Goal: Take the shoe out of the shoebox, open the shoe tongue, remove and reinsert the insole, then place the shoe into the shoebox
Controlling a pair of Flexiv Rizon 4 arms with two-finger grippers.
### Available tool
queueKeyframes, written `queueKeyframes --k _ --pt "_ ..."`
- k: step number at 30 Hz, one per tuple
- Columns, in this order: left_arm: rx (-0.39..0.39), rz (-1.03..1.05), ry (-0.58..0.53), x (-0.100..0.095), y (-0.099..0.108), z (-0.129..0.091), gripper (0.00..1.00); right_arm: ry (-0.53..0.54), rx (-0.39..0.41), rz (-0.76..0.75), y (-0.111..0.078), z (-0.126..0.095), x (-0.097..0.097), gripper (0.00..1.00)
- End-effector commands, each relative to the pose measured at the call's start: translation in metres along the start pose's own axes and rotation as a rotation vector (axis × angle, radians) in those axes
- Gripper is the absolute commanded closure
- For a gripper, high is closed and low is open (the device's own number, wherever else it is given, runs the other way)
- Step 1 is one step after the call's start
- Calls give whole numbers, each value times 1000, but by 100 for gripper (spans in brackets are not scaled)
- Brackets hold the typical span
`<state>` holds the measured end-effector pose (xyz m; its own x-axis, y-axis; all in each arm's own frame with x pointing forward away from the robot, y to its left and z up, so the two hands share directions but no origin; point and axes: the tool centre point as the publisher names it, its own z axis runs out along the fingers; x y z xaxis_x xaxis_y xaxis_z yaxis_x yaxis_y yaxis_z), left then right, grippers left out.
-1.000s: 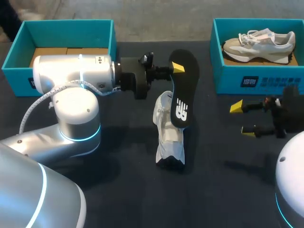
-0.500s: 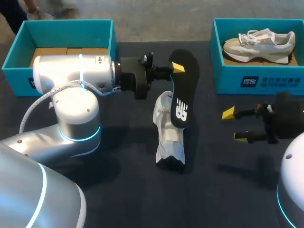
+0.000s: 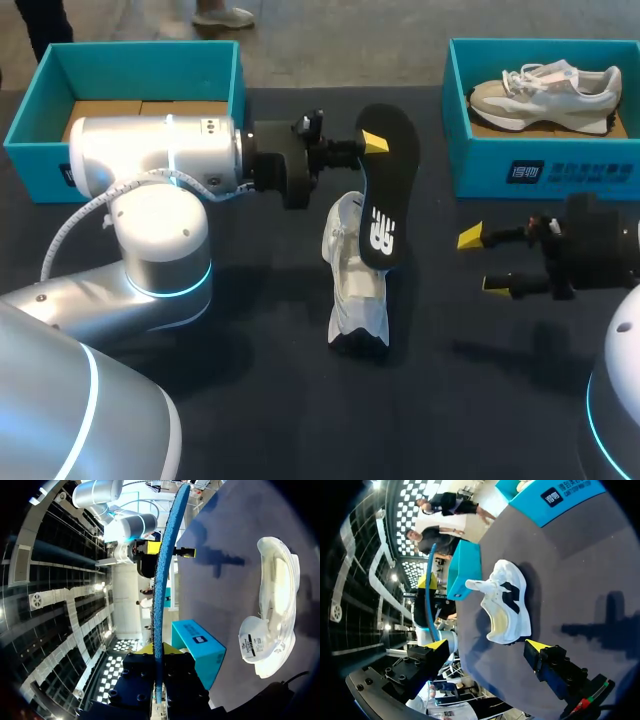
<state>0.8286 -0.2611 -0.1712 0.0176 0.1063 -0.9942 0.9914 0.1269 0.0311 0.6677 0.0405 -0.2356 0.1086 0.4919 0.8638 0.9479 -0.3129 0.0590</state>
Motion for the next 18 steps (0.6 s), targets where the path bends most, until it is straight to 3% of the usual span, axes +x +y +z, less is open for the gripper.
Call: queueKeyframes --k 1,13,18 --pt "0 1 1 0 0 1 100 -4 -1 2 -1 1 1 0" --pt "5 -1 -1 -1 -1 0 100 -4 -1 2 -1 1 1 0" --pt "39 -166 39 -5 -20 -10 100 -4 -1 2 -1 1 1 0"
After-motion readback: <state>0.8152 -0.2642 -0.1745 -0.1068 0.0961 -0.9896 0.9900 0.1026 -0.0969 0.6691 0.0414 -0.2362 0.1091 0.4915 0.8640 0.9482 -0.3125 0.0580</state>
